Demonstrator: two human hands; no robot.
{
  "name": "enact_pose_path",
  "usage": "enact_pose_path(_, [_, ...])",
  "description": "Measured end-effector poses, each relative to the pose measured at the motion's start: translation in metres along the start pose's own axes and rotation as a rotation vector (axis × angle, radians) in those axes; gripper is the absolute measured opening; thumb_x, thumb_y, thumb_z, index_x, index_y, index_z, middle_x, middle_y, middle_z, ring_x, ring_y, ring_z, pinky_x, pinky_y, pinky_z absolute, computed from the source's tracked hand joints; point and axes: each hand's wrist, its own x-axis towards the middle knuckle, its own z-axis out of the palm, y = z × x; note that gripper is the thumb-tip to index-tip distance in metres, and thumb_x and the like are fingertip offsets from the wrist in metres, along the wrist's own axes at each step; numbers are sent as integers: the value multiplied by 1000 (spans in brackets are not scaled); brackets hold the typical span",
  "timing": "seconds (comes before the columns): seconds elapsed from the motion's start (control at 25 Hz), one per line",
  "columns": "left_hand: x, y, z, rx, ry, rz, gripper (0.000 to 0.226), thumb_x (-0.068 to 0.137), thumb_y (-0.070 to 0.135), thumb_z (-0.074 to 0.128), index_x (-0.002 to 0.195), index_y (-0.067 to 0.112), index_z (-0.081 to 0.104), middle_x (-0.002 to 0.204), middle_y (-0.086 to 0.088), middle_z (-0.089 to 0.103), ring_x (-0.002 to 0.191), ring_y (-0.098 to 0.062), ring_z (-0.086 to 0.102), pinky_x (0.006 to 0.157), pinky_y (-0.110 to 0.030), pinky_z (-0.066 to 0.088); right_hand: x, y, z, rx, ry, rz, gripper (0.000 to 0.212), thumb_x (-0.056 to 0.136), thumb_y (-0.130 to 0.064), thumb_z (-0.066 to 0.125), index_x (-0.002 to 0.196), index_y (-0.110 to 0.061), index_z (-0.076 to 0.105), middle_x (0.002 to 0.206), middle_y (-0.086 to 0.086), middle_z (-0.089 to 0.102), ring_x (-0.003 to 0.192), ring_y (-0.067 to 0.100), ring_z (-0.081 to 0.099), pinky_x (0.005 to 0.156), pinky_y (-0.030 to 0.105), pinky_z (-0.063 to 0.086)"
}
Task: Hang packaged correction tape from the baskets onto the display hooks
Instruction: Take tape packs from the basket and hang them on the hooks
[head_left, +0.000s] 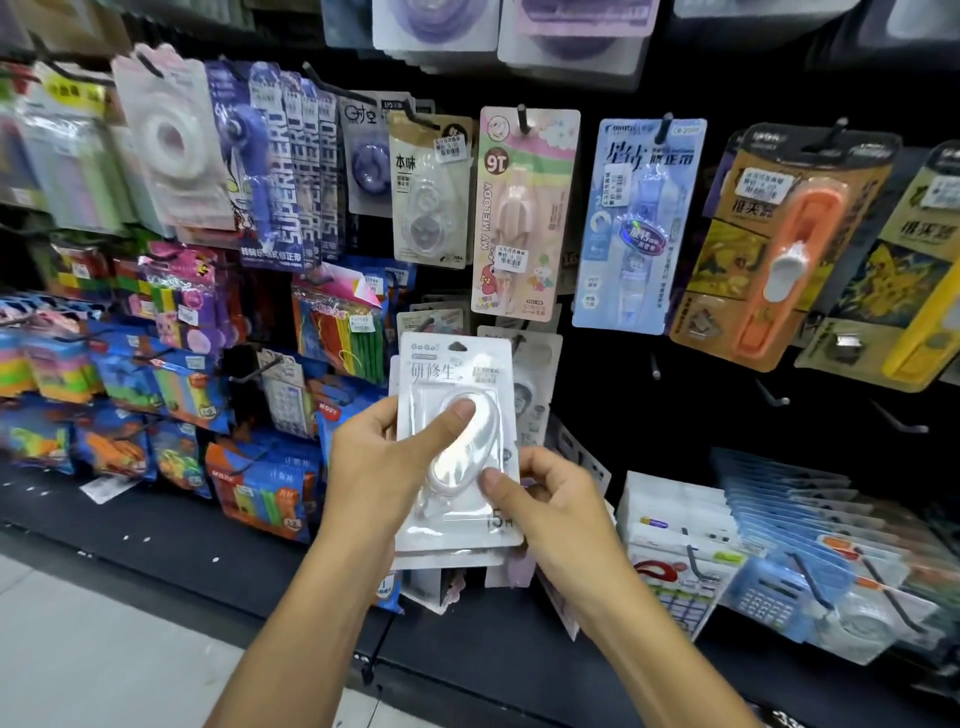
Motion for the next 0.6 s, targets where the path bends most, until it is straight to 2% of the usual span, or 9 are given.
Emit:
enact_pose_path(0.08, [0, 0, 1, 51, 62, 64, 34, 62, 48, 87, 90, 29, 80, 92, 8, 80, 83, -9, 77, 66, -30, 61, 1, 0, 1, -84, 113, -9, 14, 95, -40, 62, 90, -29, 68, 85, 2, 76, 77, 25, 73, 62, 45, 58])
enact_pose_path(0.12, [2, -1, 1, 79, 119, 74, 32, 66, 49, 87, 90, 29, 79, 93, 11, 80, 85, -3, 75, 68, -24, 58, 3, -1, 0, -115, 170, -9, 17, 97, -41, 60, 89, -27, 65, 84, 4, 74, 75, 30, 72, 60, 47, 59])
enact_pose_path(0.2, [6, -4, -5, 160, 242, 82, 19, 78, 44, 84, 92, 33, 76, 99, 16, 74, 93, 3, 66, 77, -21, 49, 4, -3, -8, -149, 251, -8, 20, 99, -37, 59, 85, -24, 62, 77, 6, 71, 63, 28, 68, 48, 37, 54])
enact_pose_path(0.28, [8, -3, -13, 188, 344, 87, 11, 84, 33, 78, 93, 38, 73, 103, 20, 66, 87, 5, 63, 67, -20, 48, 3, -7, -17, -215, 289, -21, 19, 100, -32, 59, 83, -22, 61, 74, 2, 69, 56, 16, 63, 42, 23, 46])
enact_pose_path(0.36, [9, -1, -16, 182, 398, 102, 19, 86, 23, 74, 96, 40, 72, 102, 20, 64, 65, 5, 66, 49, -21, 51, 1, -10, -17, -298, 280, -32, 17, 100, -33, 58, 86, -23, 62, 78, -3, 70, 64, 11, 65, 50, 22, 49])
enact_pose_path(0.44, [9, -1, -17, 192, 413, 141, 24, 86, 20, 73, 100, 40, 71, 99, 21, 63, 52, 10, 60, 45, -23, 52, -3, -9, -12, -368, 293, -31, 17, 100, -35, 56, 88, -24, 61, 83, -7, 70, 74, 13, 66, 66, 34, 53])
enact_pose_path(0.52, [6, -1, -15, 181, 399, 157, 26, 86, 19, 73, 99, 41, 72, 96, 23, 62, 53, 15, 58, 47, -17, 51, -9, -8, -5, -328, 352, -36, 17, 100, -36, 55, 89, -25, 60, 84, -7, 70, 77, 13, 66, 71, 40, 54])
enact_pose_path(0.6, [5, 0, -14, 175, 375, 154, 25, 85, 19, 74, 94, 43, 72, 98, 27, 60, 68, 21, 59, 58, -14, 49, -13, -9, -1, -251, 405, -63, 16, 100, -36, 55, 90, -26, 61, 85, -8, 71, 78, 13, 67, 70, 41, 54])
